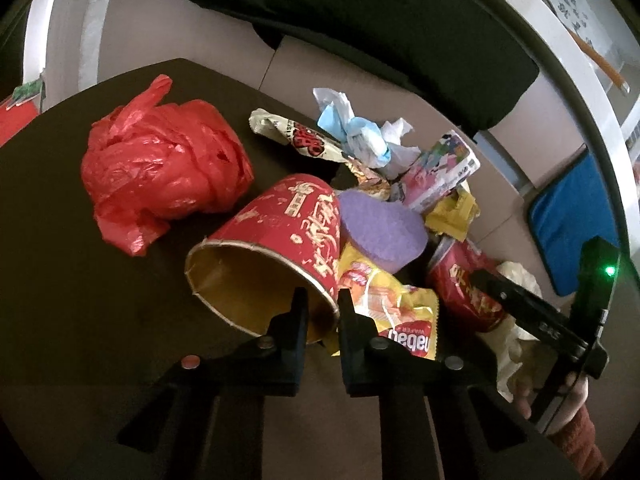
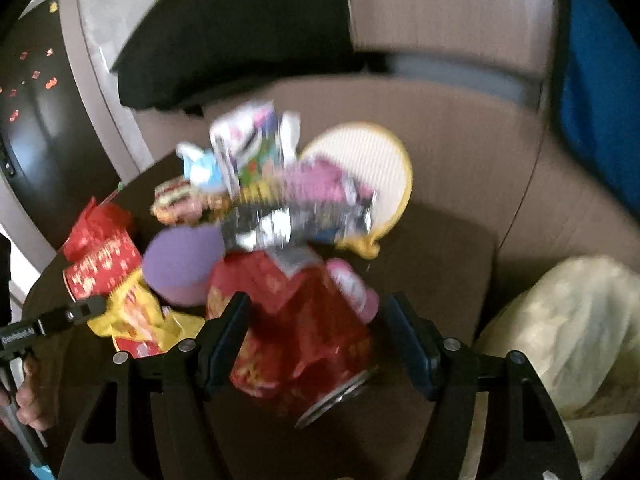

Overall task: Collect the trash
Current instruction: 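Grasp the red paper cup with the left tool while the right tool grasps the red can, then lift the cup and can and carry both toward the lined bin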

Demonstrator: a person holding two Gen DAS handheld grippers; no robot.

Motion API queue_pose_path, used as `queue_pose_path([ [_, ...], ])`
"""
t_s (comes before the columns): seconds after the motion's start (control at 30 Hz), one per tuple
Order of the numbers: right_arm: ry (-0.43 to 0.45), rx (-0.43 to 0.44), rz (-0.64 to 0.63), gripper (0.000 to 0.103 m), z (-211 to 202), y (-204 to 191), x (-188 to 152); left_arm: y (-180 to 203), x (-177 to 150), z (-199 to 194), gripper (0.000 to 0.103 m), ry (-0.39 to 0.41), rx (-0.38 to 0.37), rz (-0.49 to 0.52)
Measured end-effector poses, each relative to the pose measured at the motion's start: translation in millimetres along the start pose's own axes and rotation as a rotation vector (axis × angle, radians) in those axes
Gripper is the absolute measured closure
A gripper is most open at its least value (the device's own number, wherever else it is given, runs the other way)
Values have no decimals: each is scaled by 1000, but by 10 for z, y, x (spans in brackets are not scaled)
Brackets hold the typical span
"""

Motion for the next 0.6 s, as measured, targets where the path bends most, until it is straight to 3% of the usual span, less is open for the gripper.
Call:
queue_pose_path([
  [0.1,-22,45,26,36,-24,-44,-112,-53,-33,-51,89,1,19,1],
  [0.27,-27,16,-70,45,-136,-284,-250,-129,-49,-165,89,27,16,-13],
  [0.47,-6,-3,-125,46,-321,-465,-286,-136,-18,-292,88,101,-18,-10],
  [0.53,10,-13,-133,47,-398,-485,-275,-123,-15,-345,88,141,32,6],
  [0.6,18,-10,-124,47,-470,-480,-248,-112,-15,-352,88,123,74,10],
])
Point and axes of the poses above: each gripper's, at about its wrist camera, not at the fingertips, and z roughly the way its jaws point, y to its right, x to its top, the point moved 2 cm from there along z, roughly the way its jaws point, and after that the axes turned 4 degrees about y, right-handed, at the moved point
